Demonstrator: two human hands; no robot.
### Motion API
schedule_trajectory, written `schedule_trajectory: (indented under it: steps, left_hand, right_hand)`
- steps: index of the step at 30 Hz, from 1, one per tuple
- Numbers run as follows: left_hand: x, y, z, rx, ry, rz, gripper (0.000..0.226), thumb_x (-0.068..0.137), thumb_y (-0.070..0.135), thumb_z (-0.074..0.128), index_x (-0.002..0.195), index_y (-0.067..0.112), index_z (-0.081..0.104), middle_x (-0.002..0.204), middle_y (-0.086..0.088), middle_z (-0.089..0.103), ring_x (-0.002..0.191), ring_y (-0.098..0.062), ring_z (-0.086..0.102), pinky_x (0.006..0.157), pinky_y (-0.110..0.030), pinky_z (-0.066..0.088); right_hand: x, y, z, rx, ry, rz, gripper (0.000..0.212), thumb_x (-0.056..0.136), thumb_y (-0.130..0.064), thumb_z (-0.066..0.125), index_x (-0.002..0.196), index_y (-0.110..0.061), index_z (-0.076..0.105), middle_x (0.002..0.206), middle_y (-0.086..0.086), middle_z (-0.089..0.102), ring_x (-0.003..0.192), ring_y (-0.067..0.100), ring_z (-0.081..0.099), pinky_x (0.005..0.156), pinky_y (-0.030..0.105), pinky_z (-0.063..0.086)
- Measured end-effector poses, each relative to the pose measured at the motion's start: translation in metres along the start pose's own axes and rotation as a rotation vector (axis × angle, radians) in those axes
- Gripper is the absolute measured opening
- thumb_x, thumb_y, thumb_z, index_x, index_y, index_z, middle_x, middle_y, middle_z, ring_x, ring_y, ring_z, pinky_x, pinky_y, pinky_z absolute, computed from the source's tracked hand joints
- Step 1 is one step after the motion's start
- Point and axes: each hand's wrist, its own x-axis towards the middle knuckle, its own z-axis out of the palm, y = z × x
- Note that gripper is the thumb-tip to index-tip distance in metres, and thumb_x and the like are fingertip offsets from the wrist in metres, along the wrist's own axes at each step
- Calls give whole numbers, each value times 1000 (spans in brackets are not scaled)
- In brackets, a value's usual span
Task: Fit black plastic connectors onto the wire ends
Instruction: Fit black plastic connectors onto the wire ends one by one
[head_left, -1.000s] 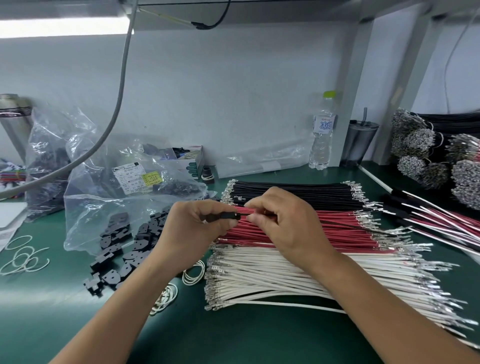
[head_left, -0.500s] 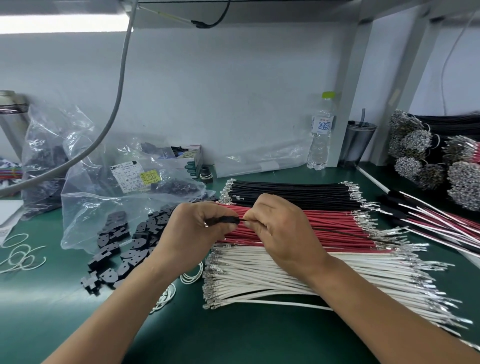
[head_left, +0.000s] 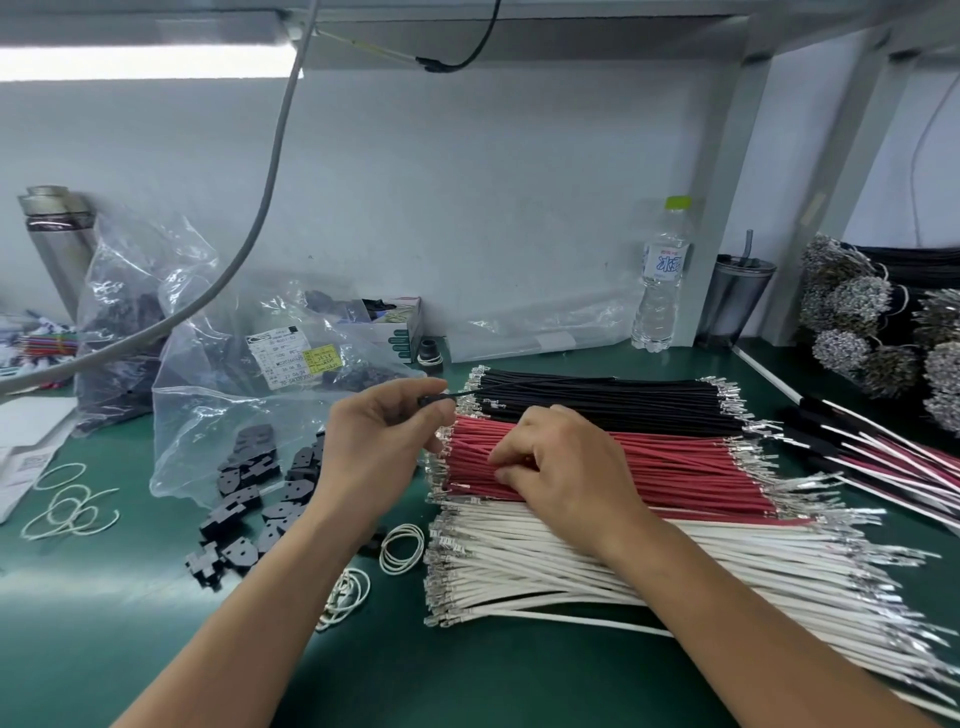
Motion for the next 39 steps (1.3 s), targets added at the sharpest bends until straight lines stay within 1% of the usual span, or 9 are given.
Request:
schedule_trajectory:
  steps: [8,11,13,17,20,23,27,32,39]
  left_hand:
    - [4,-4,-3,-124,35,-84,13,85,16,82,97,22,81,82,-7,79,60,-11,64,47,-20,49]
    - [5,-4,-4,-147,33,-93,14,84,16,82,96,22,81,83,-7,80,60,-10,66,49,-18,51]
    - [5,-4,-4,-143,37,-91,14,83,17,83,96,22,82,84,-6,80,61,-9,67,51,-17,52]
    - [6,-4,-4,-158,47,-85,13,84,16,83,95,22,82,83,-7,80,62,-11,67,51,-18,52]
    - [5,-4,-4,-157,40,-82,13,83,17,83,94,23,82,84,-7,80,63,-11,67,52,-20,53]
    - [4,-4,-3,-153,31,-82,14,83,16,83,95,23,82,84,-7,80,63,-12,67,52,-20,52]
    - [4,-4,-1,-145,29,-80,15,84,14,82,98,20,81,84,-8,80,63,-12,67,51,-21,52]
    - [5,-4,-3,-145,39,-86,15,84,15,82,98,20,81,84,-7,80,63,-12,67,52,-19,54]
    - [7,-7,-4,-158,52,-98,14,84,16,82,98,20,82,84,-8,80,63,-12,67,52,-19,54]
  right_hand:
    - [9,4,-4,262,-49,200,15,75,-32,86,68,-38,73,76,-22,68,77,-2,63,77,35,55]
    - [13,6,-6,314,-43,208,13,78,-26,84,79,-36,76,77,-22,71,78,-4,66,81,36,57]
    - [16,5,-6,328,-50,209,22,78,-20,84,89,-37,77,76,-22,71,77,-4,66,80,35,57]
    - [18,4,-1,285,-76,207,26,78,-19,84,93,-39,77,76,-21,69,77,-2,64,79,35,57]
    - [18,4,2,216,-30,178,13,85,-35,78,97,-38,77,89,-19,69,90,2,62,79,34,54]
    - [19,3,3,76,-84,169,12,90,-41,71,101,-38,76,98,-19,70,102,4,58,80,30,50]
    - [20,4,4,53,-120,160,8,93,-32,69,91,-36,76,92,-18,65,101,5,56,77,30,46]
    - [19,2,6,-12,-110,93,11,95,-41,64,94,-34,72,95,-17,60,98,7,53,73,28,37]
    - [17,5,0,-44,-22,28,11,101,-32,56,99,-28,67,99,-16,62,95,7,57,72,24,38]
